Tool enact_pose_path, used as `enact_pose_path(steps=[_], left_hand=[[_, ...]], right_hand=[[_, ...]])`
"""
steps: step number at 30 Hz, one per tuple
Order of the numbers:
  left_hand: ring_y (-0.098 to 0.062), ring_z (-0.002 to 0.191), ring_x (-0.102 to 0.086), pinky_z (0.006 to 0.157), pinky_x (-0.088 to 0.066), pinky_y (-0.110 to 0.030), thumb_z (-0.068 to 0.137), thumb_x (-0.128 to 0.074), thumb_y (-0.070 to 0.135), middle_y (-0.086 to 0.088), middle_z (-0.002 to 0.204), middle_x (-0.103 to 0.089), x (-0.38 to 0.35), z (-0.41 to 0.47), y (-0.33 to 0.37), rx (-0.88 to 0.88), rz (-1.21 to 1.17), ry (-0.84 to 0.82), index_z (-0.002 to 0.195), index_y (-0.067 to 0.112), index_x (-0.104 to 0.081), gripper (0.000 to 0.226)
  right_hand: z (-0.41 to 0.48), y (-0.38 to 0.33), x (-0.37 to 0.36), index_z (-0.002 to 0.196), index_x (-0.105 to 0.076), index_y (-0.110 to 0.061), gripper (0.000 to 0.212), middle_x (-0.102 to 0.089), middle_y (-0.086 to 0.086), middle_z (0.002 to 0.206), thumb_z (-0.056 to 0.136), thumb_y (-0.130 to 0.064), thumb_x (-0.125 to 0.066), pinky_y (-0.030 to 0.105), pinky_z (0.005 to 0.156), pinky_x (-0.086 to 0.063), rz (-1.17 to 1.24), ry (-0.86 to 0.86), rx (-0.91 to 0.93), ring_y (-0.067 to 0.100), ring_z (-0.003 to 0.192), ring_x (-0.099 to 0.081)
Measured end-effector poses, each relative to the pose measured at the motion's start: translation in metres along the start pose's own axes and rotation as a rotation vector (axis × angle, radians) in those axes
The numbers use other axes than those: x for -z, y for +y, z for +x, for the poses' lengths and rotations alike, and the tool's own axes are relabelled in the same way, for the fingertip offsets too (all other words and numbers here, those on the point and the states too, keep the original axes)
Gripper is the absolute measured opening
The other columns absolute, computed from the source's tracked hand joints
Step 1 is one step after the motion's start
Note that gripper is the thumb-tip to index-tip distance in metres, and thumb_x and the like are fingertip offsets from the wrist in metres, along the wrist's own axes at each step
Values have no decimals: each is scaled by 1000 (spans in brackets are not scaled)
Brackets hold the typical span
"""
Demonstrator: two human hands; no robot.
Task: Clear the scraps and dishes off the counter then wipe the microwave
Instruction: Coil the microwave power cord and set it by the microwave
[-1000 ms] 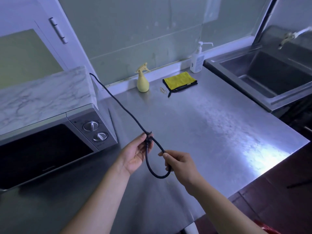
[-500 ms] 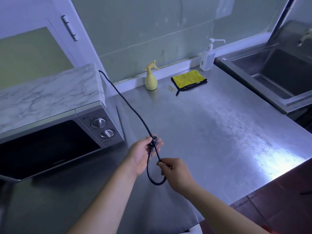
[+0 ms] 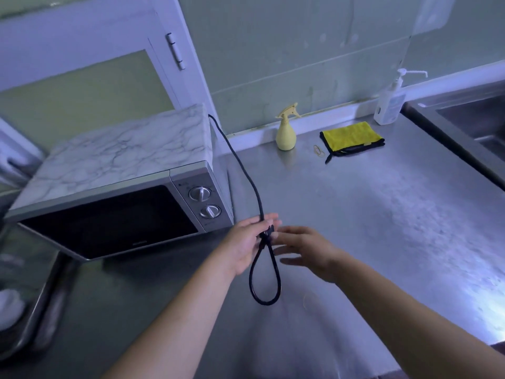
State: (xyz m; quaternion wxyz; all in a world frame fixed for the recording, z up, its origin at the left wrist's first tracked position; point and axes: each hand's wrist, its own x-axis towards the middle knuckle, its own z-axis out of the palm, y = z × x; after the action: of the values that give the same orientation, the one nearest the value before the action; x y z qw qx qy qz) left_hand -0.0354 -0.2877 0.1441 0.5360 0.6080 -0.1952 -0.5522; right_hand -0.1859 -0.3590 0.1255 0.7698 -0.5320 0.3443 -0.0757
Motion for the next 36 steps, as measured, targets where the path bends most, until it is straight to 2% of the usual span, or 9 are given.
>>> enact_pose_path(steps=[4,9,12,15,17,19,23,28,36], left_hand=[[-20,110,-65,108,-46,-36,100,-53,8,-10,123,-70,2,-4,10,23,24,15,118,9,-69,24],[-14,94,-66,77,-53,-22,101,-52,9,-10,122,-69,1,-17,19,65,79,110,132,7,-62,33],[-9,111,-64,74,-47,-11,99,-59,15,-1,133,-64,-1,-30,21,-12,82,270,137,13,-58,38],[8,91,-63,72,-44,-6,95,-64,16,4,114,-69,5,-53,13,-200,205,539,120,19,-68,25],[2,80,-65,74,-48,-10,94,-64,12,3,98,-72,12,-73,1,-228,217,604,104,19,-74,15],[-11,77,-65,75,-52,-24,96,-61,11,-3,89,-75,16,-91,-10,-176,193,560,95,16,-76,15],[-16,70,-64,66,-56,-25,99,-58,17,-10,91,-76,10,-108,-20,-103,105,465,95,10,-76,19],[-19,77,-68,71,-56,-31,97,-56,45,-13,104,-76,-7,-88,-1,74,-90,316,106,7,-72,42],[-32,92,-69,83,-55,-43,89,-55,64,-20,110,-71,-16,-36,27,304,-405,115,126,-6,-57,79]], right_hand=[[19,-18,4,104,-75,-12,24,-75,3,95,90,-32,-72,33,84,-53,21,-112,-33,14,74,-65],[34,-23,-6,100,-77,-16,16,-74,6,99,87,-26,-76,31,82,-54,-45,-248,-47,16,75,-65],[39,-27,-10,98,-75,-16,14,-70,1,89,85,-18,-78,29,81,-53,-21,-240,-17,13,70,-63],[37,-32,-9,100,-74,-11,18,-70,2,79,83,-6,-77,24,74,-54,-69,-195,97,13,68,-64],[33,-36,-9,100,-74,-3,20,-69,5,79,81,2,-77,25,72,-56,-77,-174,201,15,66,-63],[28,-40,-7,98,-73,2,21,-68,5,79,78,7,-78,23,69,-56,-99,-151,299,15,63,-62],[20,-54,-5,94,-73,-1,18,-69,-4,73,78,2,-81,13,64,-50,-294,-107,447,13,57,-63],[17,-64,-2,86,-70,-8,14,-68,0,75,77,-8,-81,23,60,-47,-603,-17,594,18,62,-71],[23,-63,10,108,-67,-8,25,-65,7,103,83,-3,-69,34,76,-51,-887,95,653,28,80,-66]])
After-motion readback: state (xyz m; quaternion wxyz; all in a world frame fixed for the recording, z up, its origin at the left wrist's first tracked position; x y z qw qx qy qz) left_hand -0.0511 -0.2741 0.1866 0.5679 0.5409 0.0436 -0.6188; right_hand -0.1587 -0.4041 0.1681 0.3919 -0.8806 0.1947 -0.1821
